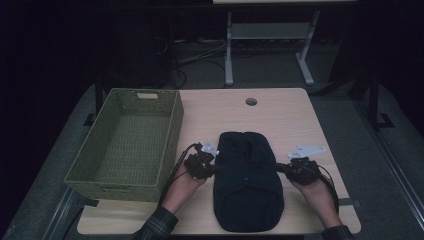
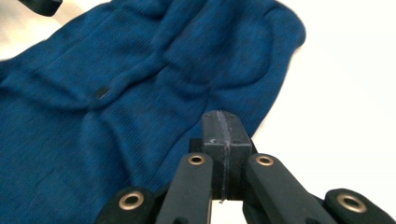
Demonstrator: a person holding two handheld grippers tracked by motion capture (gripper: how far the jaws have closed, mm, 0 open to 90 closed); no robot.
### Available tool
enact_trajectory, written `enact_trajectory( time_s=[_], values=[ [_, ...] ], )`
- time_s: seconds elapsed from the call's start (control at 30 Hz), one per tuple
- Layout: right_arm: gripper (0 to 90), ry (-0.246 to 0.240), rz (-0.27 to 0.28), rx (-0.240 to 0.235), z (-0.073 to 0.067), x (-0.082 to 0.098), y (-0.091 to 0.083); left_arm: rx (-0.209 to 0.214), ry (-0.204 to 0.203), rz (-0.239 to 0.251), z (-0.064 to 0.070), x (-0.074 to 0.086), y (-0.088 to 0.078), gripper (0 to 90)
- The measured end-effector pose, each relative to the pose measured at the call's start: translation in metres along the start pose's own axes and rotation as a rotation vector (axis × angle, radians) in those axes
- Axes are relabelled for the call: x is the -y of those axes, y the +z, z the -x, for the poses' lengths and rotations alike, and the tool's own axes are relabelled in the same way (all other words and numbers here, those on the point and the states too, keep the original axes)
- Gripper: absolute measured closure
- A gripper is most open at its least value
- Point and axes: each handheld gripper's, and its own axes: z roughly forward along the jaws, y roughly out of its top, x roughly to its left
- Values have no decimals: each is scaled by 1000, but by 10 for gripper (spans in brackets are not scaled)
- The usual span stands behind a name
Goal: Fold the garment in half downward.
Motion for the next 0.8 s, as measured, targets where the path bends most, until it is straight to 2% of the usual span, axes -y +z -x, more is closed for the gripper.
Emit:
enact_trajectory(
  time_s=[0.17,0.23,0.3,0.37,0.43,0.57,0.67,0.8],
  values=[
    [900,27,39,1,18,-21,13,-50,-28,4,-18,-16,8,899],
    [900,30,31,1,23,-28,20,-66,-36,6,-25,-21,12,900],
    [900,35,47,0,27,-33,27,-79,-45,4,-29,-25,16,900],
    [900,39,30,11,32,-39,36,-92,-45,-12,-34,-27,22,899],
    [900,47,33,8,35,-41,42,-91,-49,-14,-37,-29,28,899],
    [900,55,-19,6,39,-36,59,-82,-52,-37,-42,-28,42,899],
    [900,39,-66,24,40,-32,68,-81,-44,-49,-42,-27,47,900],
    [900,27,-94,52,38,-29,68,-93,-19,-63,-39,-27,47,900]
  ],
)
